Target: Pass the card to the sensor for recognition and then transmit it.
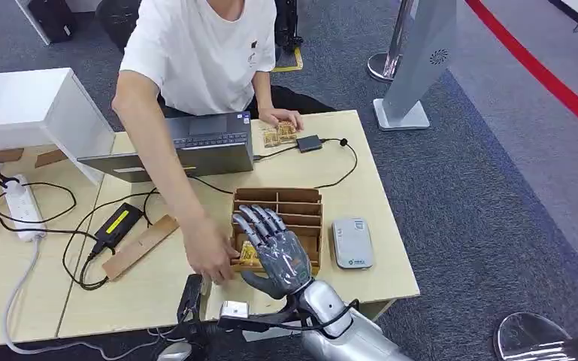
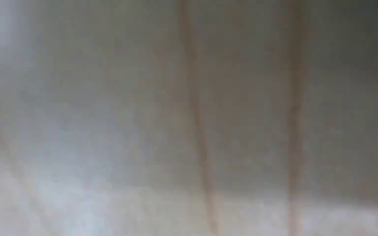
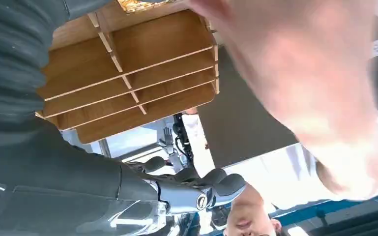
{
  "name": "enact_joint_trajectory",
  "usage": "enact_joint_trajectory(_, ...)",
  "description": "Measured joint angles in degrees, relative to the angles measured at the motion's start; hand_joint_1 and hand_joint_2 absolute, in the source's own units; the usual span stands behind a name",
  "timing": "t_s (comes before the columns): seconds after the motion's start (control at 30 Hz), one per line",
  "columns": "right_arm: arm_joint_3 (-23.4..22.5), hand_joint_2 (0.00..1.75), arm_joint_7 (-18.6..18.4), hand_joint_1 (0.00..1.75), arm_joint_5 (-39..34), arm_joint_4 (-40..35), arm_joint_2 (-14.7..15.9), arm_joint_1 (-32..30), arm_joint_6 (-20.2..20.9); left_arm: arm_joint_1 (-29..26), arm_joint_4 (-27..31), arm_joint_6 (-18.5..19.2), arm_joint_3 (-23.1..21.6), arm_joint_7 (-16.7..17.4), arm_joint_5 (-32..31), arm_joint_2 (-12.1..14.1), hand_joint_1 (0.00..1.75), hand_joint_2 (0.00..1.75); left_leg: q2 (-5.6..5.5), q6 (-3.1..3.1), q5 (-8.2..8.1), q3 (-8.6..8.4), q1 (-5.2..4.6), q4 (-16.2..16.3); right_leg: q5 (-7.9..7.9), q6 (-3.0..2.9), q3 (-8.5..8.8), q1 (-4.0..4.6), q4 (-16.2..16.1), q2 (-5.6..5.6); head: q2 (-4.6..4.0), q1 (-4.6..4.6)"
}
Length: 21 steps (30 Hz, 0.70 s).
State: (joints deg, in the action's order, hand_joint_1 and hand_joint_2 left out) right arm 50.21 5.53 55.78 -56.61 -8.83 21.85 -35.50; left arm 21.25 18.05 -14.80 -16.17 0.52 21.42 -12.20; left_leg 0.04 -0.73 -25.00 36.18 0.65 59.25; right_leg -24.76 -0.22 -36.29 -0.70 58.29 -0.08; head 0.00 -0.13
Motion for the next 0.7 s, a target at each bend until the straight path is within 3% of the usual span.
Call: enact_joint_trajectory(0.7,-0.33,1.75,0.15,0.0,-0.61,0.0,0.0,0.0,0.09,-0.02,0.0,0.0,0.02,0.09,-0.17,0.02,0.0,1.75,0.0,0.0,0.0,0.0,0.0,0.0,0.0,0.0,0.0,0.0,0.0,0.0,0.0,0.0)
